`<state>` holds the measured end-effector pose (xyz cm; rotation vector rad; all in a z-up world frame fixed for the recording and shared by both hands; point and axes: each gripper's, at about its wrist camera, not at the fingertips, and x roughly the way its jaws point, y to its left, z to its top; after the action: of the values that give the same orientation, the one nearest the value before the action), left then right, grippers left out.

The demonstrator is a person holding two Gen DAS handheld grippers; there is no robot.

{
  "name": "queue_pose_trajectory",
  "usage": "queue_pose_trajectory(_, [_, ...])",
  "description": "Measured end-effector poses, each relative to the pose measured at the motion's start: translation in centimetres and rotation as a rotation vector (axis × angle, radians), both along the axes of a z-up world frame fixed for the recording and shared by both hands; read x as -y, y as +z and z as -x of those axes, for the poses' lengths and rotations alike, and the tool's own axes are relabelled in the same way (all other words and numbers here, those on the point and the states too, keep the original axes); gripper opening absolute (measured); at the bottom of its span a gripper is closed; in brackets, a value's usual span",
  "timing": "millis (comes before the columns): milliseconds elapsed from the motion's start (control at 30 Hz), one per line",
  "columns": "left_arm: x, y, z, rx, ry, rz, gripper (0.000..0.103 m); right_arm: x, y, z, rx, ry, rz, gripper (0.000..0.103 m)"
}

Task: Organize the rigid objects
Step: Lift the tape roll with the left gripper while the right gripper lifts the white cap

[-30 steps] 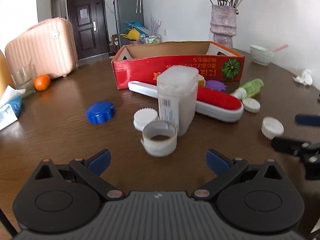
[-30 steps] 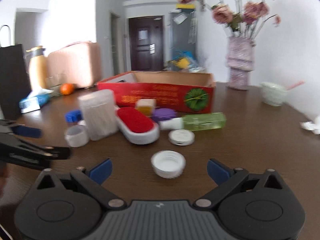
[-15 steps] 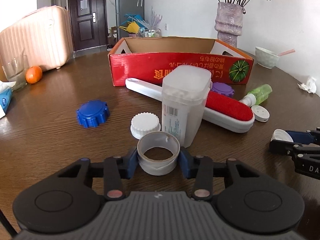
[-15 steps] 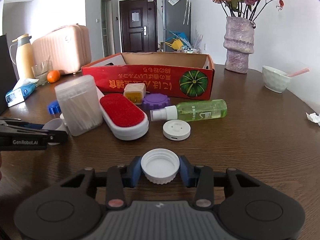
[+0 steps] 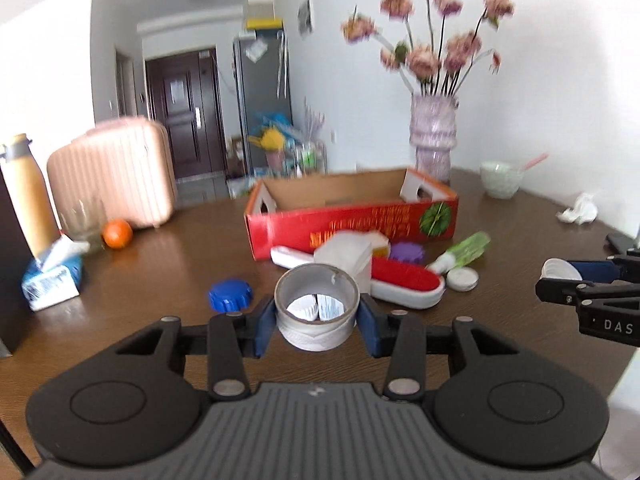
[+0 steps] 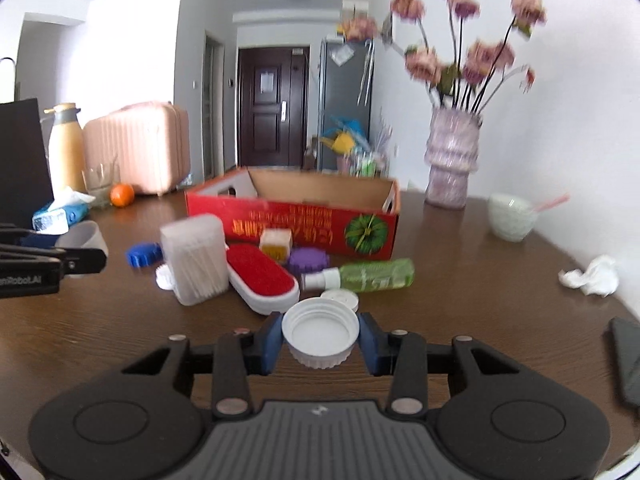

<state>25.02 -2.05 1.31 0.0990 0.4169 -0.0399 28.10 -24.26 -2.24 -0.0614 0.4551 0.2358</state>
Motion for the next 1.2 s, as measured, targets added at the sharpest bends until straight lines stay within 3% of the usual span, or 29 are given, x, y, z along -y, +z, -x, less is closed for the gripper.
queue_pose_trajectory(133, [0.0,2.1,4.1,0.102,0.022,0.013,0.044,0.5,1.9,3.7,0.088,-0.002,-0.017,0.039])
queue_pose_trajectory(333, [-0.1,5.2,10.9,0.328,0.052,0.080,0.044,1.3,4.6,10.6,0.338,-0.007,-0.060,0.039])
queue_pose_trajectory(567, [0.5,8.5,16.3,0.509,0.112,0.073,0.044,3.2,7.2,15.9,0.545,-0.027,-0.123,0.040])
queue_pose_trajectory(700, [0.3,10.8,18.0,0.568,0.102,0.059,0.044,4.1,9.3,17.5,0.626,-0.024,-0.128,0.040])
queue_pose_trajectory(833, [-0.4,13.8,19.2,0.616,0.098,0.065,0.044,5.3,12.1,18.0,0.662,0.038,-0.202,0.040])
queue_pose_trajectory(967, [-1.6,16.8,19.4,0.630,0.110,0.098,0.044,5.8,14.9,16.9,0.640,0.071,-0.242,0.040])
queue_pose_trajectory(1033, [-2.0,18.1,19.5,0.660,0.109,0.095,0.044,5.8,16.1,16.5,0.646,0.090,-0.239,0.040])
queue_pose_trajectory(1200, [-2.1,20.2,19.2,0.721,0.116,0.047,0.044,5.0,18.7,16.2,0.778,0.102,-0.158,0.040])
